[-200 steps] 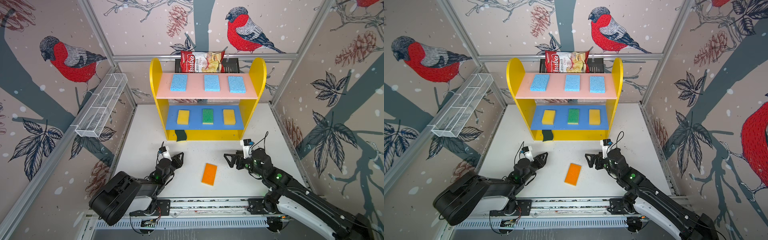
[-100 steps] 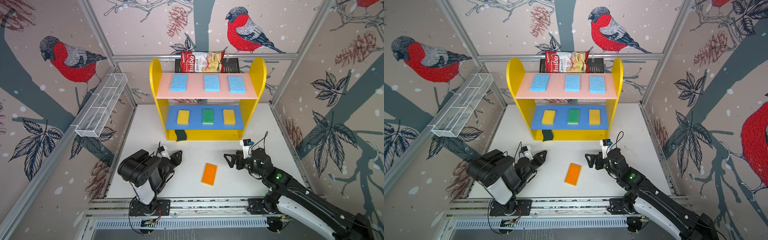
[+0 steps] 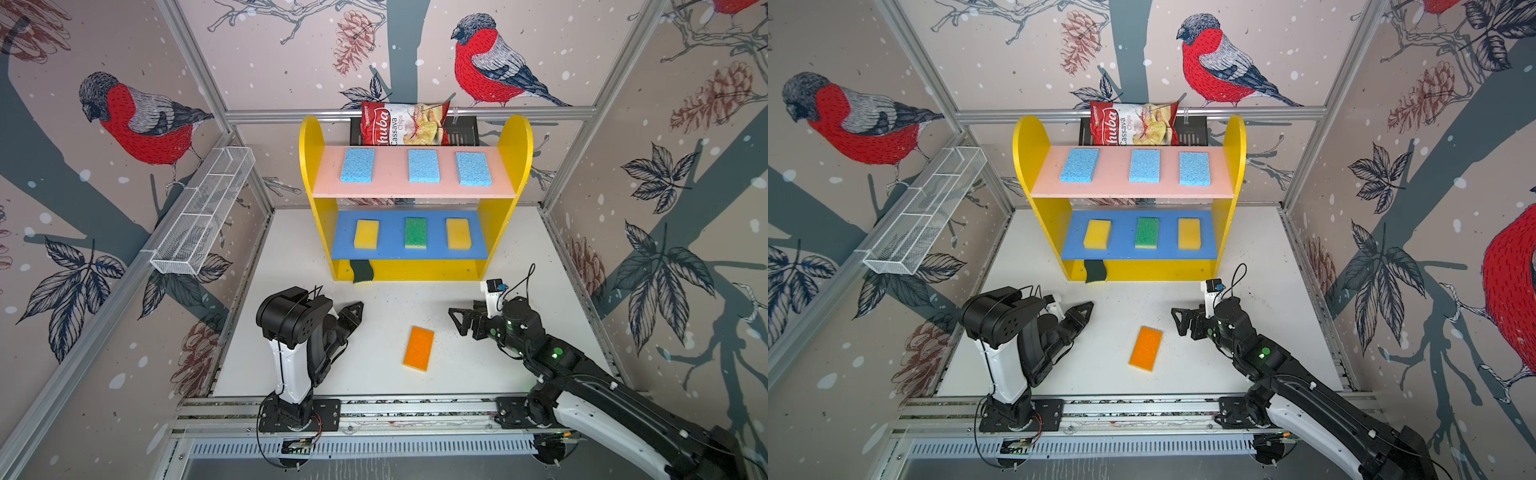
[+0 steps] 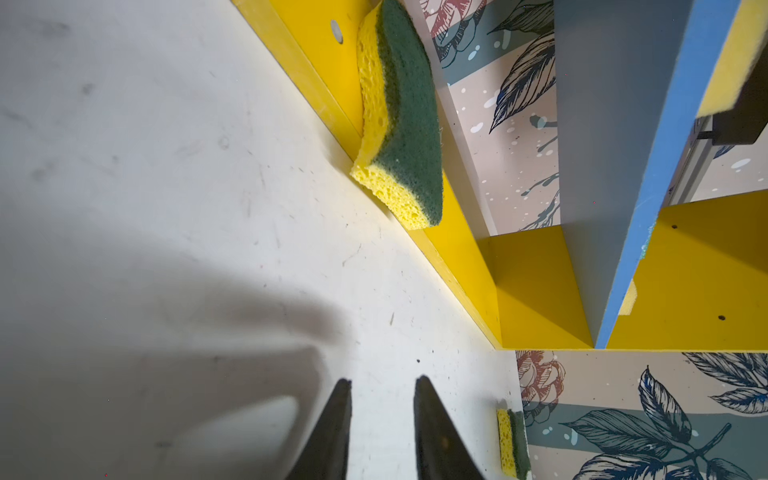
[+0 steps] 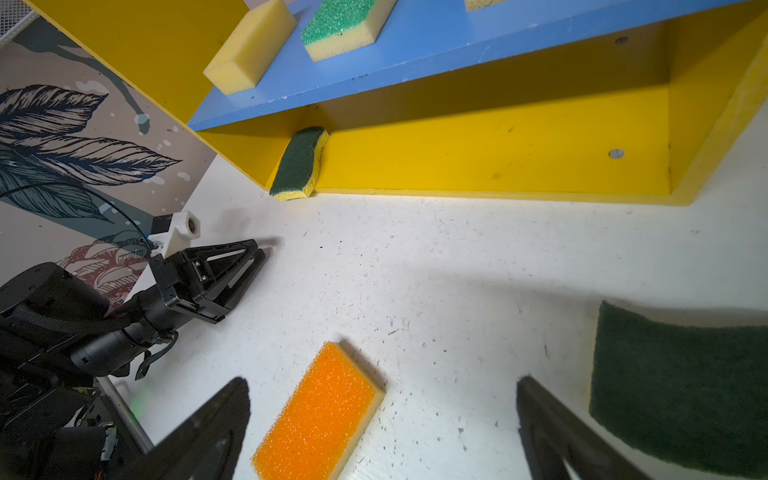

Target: Place and organize the cleaning sponges onto the shelf

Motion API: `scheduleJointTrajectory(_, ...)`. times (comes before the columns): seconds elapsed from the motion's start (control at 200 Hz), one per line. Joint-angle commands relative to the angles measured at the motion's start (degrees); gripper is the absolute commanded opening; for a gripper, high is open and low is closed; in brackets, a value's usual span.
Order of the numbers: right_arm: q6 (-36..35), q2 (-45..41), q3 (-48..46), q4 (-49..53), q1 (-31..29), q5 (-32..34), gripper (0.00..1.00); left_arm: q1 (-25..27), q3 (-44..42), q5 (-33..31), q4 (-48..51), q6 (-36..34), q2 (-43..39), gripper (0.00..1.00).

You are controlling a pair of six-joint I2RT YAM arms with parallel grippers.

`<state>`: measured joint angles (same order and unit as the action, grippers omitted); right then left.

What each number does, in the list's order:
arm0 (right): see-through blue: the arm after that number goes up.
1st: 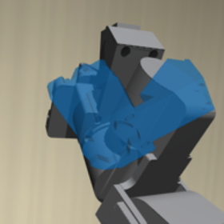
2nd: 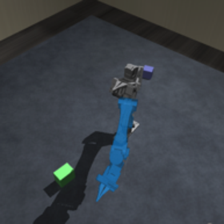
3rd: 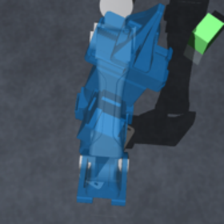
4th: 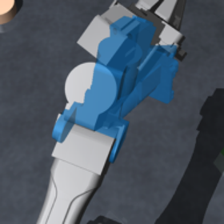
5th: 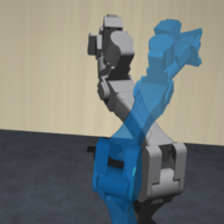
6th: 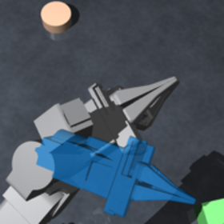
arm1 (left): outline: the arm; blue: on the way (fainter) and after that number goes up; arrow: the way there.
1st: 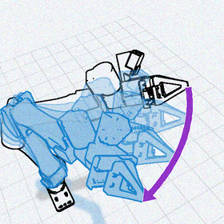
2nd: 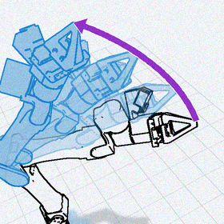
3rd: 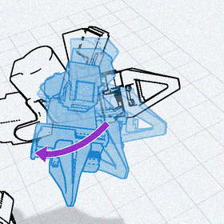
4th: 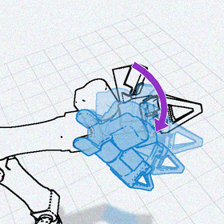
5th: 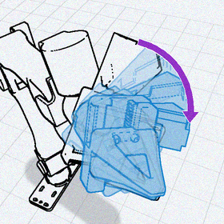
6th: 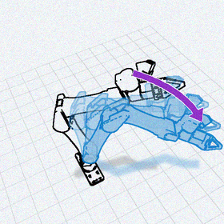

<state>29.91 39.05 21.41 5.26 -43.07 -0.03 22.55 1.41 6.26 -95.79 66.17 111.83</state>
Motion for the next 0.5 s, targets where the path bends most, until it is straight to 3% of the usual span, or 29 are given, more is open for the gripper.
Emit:
scheduleJointTrajectory(0.0,-0.52,0.03,0.21,-0.2,0.02,1.17,1.0,0.04,1.87,1.04,-7.51,0.14,3.77,0.28)
scheduleJointTrajectory(0.495,-0.82,0.79,0.21,-0.77,0.27,1.0,1.0,-1.31,7.61,-2.81,-7.49,2.87,6.4,0.26)
